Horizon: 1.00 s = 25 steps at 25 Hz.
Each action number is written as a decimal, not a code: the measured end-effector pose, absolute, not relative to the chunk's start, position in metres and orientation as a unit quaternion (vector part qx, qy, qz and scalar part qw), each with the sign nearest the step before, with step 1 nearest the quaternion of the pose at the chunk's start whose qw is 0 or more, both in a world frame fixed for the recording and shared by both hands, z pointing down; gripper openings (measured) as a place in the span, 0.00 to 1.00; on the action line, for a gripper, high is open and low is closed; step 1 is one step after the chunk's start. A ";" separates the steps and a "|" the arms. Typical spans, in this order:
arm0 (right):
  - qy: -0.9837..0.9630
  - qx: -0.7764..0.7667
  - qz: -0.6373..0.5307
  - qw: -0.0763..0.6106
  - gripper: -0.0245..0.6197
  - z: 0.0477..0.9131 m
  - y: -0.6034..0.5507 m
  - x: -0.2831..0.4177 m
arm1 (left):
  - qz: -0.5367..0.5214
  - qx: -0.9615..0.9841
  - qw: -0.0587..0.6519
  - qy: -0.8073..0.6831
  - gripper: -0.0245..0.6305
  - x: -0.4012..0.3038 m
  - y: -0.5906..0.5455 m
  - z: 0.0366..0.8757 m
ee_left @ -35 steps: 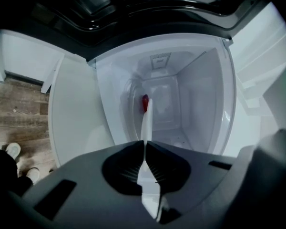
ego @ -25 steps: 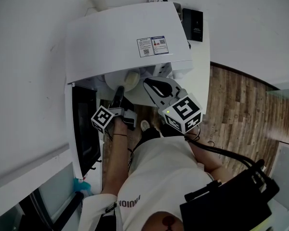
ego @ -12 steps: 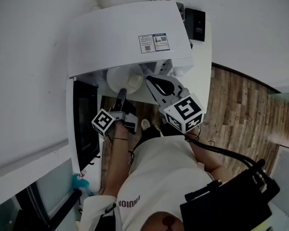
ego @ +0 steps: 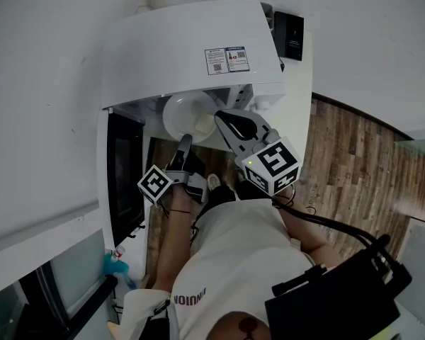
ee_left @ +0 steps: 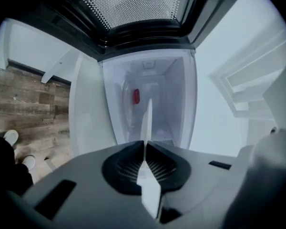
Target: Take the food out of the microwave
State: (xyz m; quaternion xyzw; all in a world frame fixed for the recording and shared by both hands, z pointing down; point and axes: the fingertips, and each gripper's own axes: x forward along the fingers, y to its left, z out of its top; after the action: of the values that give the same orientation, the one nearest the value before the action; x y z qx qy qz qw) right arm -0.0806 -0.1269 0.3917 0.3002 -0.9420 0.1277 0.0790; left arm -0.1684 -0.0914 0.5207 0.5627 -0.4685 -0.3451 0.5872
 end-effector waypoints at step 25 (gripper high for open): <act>-0.939 0.309 0.129 0.078 0.07 0.393 -0.125 -0.069 | -0.369 0.556 0.602 -0.438 0.08 -0.151 -0.054 0.497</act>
State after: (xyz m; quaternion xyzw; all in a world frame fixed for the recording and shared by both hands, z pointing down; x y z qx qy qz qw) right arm -0.0690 -0.1253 0.3929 0.3091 -0.9390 0.1292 0.0778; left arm -0.1510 -0.0535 0.4970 0.5559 -0.4385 -0.3687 0.6023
